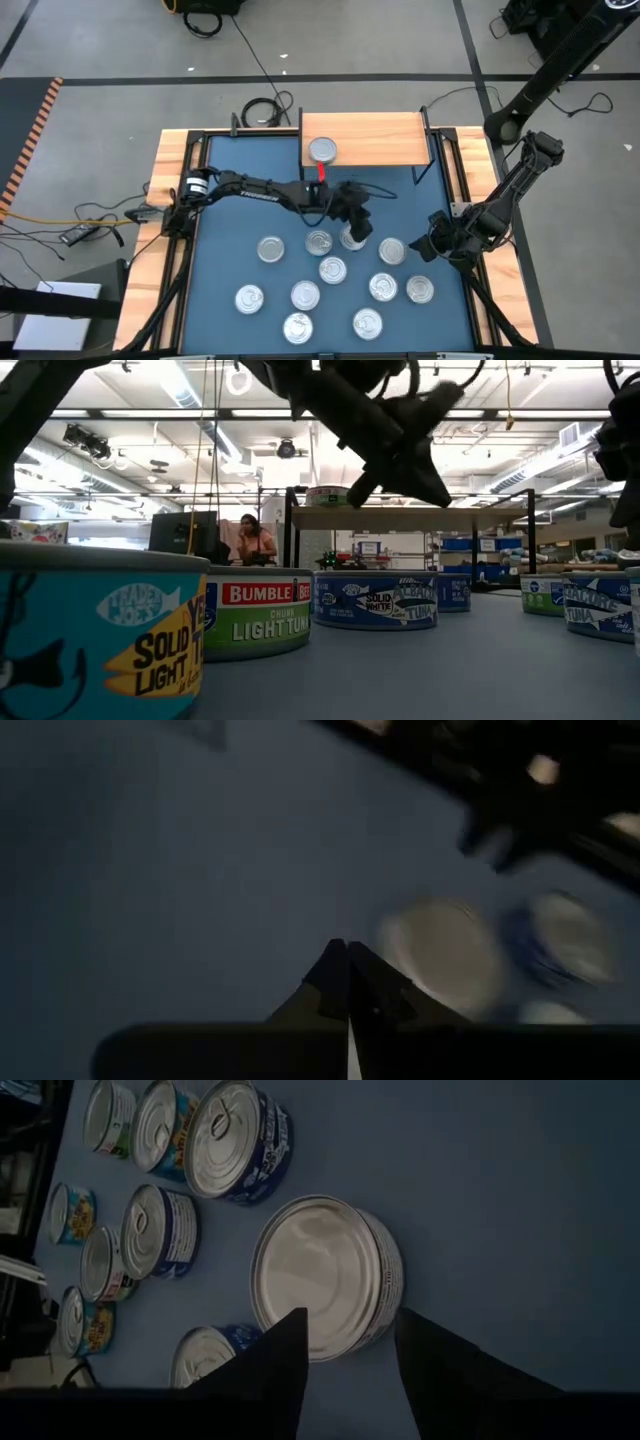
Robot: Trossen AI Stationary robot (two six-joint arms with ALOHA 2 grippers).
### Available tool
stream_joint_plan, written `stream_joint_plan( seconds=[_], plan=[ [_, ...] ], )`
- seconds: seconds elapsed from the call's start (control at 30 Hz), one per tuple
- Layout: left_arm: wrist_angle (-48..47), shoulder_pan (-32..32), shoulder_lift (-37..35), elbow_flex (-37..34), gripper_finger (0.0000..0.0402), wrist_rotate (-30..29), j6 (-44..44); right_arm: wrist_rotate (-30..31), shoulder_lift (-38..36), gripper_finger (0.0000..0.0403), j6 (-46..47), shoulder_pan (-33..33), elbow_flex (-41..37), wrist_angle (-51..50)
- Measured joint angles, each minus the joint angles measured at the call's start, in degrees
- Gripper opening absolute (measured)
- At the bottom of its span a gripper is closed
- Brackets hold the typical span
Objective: Stack canned seafood by type on shelf
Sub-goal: Adjust the blue tuna can on the table
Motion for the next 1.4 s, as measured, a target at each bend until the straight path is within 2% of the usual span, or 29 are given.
stream_joint_plan(
  seconds=[0.1, 0.37, 0.57, 0.87, 1.07, 1.4],
  plan=[
    [-2.25, -0.94, 1.74, -0.10, 0.0001, -5.24, 2.04, 0.08, 0.00, 0.0158, -0.34, 0.00, 0.00, 0.06],
    [-2.57, -2.64, 5.61, -0.19, 0.0001, -7.24, 5.95, 2.15, 0.04, 0.0158, -0.44, -0.02, 0.00, 0.25],
    [-7.89, -3.51, 5.77, -0.22, 0.0000, -5.31, 5.44, 2.96, 0.02, 0.0158, -0.45, -0.02, 0.00, 0.43],
    [-10.28, -5.20, 5.33, -1.02, 0.0000, -2.27, 1.26, 3.08, 0.02, 0.0158, -0.86, -0.02, 0.00, 0.19],
    [-12.48, -6.66, 5.14, -0.97, 0.0000, 2.65, -0.44, 3.08, 0.02, 0.0158, -1.53, -0.02, 0.00, 0.21],
    [-17.12, -11.87, 4.34, -1.08, 0.0000, 2.92, -1.67, 3.06, 0.02, 0.0158, -1.95, -0.02, 0.00, 0.65]
  ],
)
